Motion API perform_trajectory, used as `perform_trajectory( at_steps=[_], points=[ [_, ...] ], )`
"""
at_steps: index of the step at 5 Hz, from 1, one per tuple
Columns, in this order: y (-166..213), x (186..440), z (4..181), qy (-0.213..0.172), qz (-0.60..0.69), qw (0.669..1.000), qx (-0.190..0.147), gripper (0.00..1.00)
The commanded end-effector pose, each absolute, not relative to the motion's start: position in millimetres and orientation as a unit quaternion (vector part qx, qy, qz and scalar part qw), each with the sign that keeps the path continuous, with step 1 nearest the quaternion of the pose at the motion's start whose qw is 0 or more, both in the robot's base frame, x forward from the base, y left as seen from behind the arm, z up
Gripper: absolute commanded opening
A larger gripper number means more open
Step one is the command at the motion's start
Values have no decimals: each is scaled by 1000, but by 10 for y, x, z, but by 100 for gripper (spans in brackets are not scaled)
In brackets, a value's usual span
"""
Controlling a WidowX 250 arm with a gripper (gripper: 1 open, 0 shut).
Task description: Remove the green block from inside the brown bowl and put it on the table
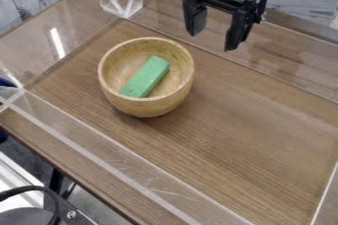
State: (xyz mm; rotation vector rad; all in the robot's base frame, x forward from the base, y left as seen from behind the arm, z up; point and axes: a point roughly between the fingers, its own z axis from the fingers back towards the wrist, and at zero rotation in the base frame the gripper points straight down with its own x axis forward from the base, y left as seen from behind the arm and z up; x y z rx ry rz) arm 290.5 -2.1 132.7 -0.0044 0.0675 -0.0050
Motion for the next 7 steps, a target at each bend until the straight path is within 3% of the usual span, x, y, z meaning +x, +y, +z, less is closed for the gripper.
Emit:
perform_trajectory(
  at_steps=[1,4,7],
  points=[
    [84,2849,1281,41,0,999,2,100],
    [726,2534,1113,42,20,999,12,100],
    [905,2504,880,55,33,998,4,100]
  ],
)
